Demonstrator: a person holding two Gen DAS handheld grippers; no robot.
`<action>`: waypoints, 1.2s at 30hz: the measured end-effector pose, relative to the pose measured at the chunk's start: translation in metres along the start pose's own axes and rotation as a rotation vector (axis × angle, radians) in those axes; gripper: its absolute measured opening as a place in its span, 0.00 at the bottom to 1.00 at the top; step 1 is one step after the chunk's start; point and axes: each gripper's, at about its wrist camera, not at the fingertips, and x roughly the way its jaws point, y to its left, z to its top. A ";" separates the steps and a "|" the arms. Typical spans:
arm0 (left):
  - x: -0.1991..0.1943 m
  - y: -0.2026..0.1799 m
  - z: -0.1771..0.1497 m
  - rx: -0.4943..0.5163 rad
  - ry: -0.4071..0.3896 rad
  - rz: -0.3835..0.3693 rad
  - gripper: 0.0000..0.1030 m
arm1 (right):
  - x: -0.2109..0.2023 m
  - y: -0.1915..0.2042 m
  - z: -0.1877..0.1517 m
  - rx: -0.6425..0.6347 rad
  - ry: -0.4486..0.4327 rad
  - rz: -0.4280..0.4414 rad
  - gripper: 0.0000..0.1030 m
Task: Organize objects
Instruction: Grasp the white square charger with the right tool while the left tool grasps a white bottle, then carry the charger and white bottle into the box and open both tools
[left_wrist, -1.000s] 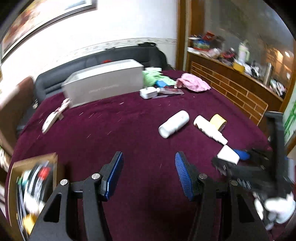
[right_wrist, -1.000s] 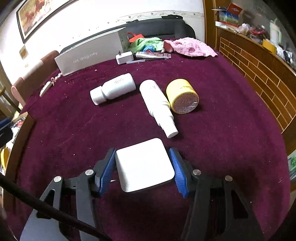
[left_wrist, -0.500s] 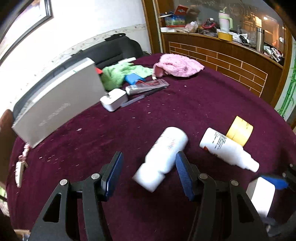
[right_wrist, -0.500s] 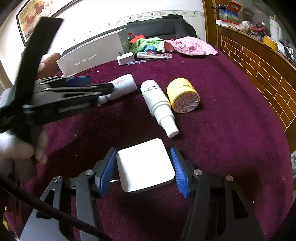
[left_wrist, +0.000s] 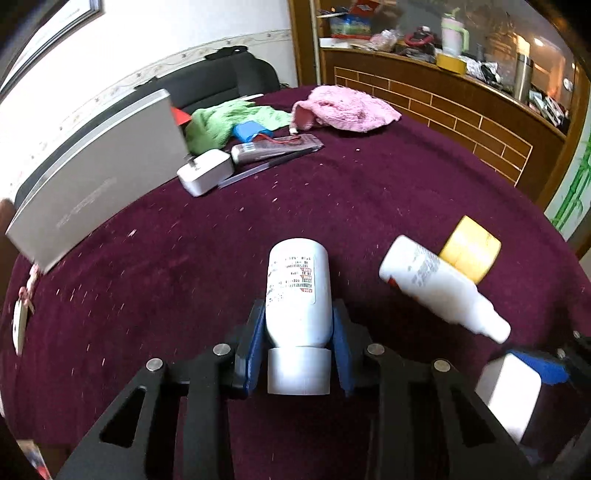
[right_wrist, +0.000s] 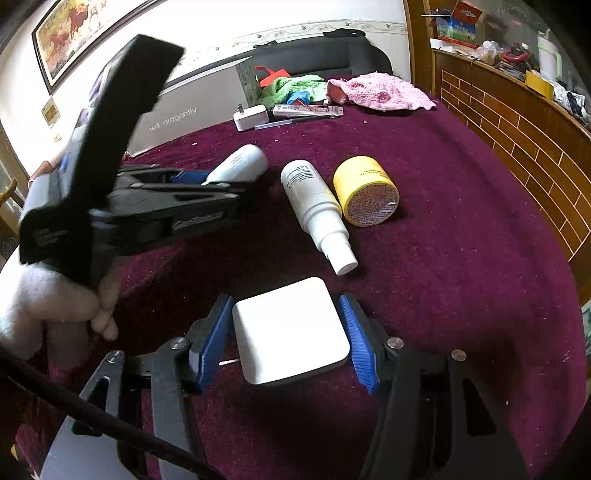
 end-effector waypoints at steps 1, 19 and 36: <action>-0.005 0.001 -0.004 -0.015 -0.005 -0.002 0.28 | 0.000 0.000 0.000 0.001 0.000 0.001 0.56; -0.150 0.006 -0.096 -0.184 -0.164 -0.037 0.28 | -0.002 -0.006 -0.001 0.031 -0.016 0.029 0.53; -0.240 0.060 -0.216 -0.426 -0.205 -0.010 0.28 | -0.052 0.027 -0.019 0.028 -0.017 0.106 0.47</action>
